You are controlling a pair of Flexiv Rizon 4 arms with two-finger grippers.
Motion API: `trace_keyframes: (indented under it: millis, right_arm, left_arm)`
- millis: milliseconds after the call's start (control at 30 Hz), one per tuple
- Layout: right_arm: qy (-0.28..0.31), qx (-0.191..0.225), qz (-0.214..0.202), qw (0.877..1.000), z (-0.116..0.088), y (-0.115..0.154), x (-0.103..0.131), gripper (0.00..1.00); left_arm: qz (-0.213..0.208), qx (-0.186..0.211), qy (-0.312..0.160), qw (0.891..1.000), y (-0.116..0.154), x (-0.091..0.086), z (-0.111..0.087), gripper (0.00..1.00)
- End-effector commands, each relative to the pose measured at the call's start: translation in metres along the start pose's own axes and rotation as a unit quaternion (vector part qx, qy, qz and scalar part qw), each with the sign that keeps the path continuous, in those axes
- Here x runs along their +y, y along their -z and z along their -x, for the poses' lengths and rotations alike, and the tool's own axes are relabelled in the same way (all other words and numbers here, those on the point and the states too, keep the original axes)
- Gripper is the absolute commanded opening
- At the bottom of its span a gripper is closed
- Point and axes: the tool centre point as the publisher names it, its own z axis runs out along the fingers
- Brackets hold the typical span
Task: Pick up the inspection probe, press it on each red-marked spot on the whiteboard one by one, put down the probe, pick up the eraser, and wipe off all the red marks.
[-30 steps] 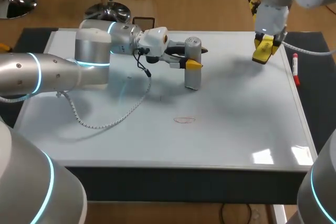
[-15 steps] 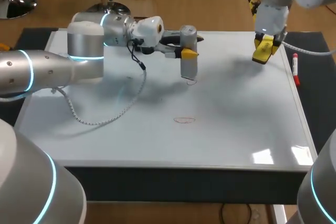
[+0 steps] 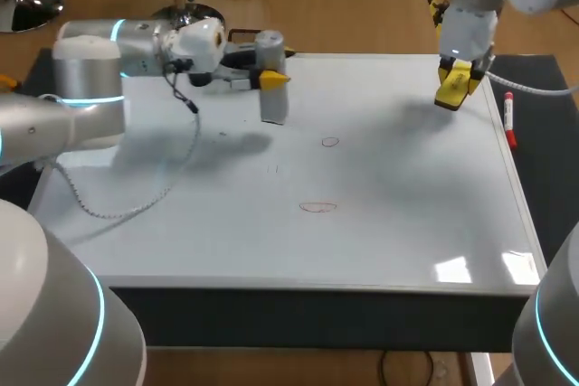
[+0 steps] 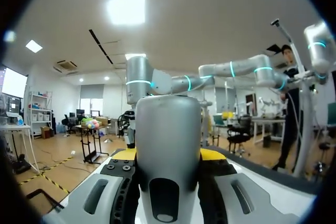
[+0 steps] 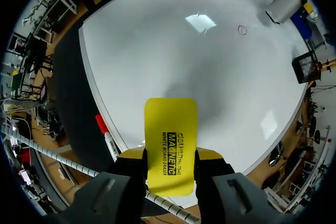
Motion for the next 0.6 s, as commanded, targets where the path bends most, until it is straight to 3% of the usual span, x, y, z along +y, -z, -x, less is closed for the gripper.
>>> trace_keyframes:
  millis: [33, 300, 600]
  right_arm:
    - [0.001, 0.002, 0.0, 1.0, 0.0, 0.001, -0.001, 0.0]
    - [0.001, 0.002, 0.0, 1.0, 0.0, 0.001, -0.001, 0.0]
    - [0.001, 0.002, 0.0, 1.0, 0.0, 0.001, -0.001, 0.0]
  left_arm:
    - [0.009, -0.073, -0.004, 0.997, 0.041, -0.009, -0.012, 0.0]
    - [0.009, -0.132, -0.01, 0.991, 0.096, -0.014, -0.008, 0.0]
    - [0.016, -0.157, -0.01, 0.987, 0.126, -0.017, -0.011, 0.0]
